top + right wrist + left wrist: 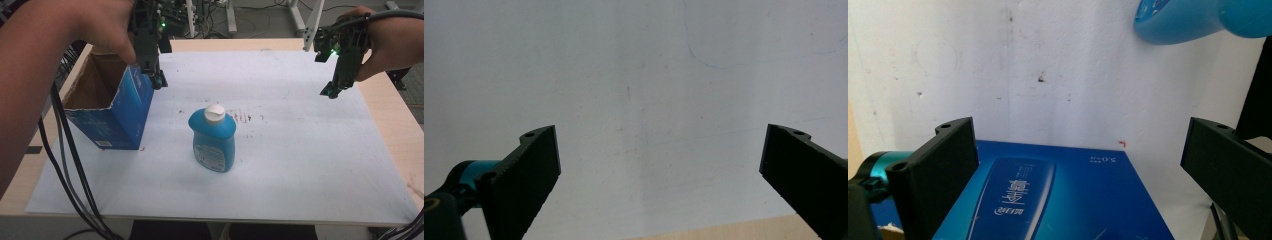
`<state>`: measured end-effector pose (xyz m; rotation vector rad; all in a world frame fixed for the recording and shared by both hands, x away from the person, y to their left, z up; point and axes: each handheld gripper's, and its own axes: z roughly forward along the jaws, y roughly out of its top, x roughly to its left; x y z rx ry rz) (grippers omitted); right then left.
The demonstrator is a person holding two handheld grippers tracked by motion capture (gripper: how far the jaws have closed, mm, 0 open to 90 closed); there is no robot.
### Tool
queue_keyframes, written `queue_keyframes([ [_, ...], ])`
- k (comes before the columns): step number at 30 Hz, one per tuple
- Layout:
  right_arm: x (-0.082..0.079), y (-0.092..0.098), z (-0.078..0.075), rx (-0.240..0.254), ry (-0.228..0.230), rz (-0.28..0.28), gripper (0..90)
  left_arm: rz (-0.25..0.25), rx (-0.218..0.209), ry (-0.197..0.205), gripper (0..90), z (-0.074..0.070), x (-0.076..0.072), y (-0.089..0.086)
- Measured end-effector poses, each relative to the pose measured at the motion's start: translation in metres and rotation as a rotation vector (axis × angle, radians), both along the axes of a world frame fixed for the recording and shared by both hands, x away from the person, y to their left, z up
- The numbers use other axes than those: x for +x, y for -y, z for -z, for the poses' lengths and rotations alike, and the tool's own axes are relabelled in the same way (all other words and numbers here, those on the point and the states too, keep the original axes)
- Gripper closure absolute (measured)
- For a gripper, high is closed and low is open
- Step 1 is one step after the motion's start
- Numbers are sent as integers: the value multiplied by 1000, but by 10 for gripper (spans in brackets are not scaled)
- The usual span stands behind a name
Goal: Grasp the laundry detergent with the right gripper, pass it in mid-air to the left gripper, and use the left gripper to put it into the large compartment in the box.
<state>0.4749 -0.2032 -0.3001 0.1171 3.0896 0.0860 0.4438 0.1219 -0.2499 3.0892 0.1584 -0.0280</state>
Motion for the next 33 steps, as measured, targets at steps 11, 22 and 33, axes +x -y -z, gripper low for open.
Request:
queue_keyframes([
  [11,-8,7,-8,22,24,20,22,-3,-9,1,18,0,1,0],
  [22,-38,20,-22,177,39,60,22,15,-30,-4,18,1,-6,0],
  [33,-81,18,-30,380,7,75,22,19,-31,-7,18,7,-7,-4],
])
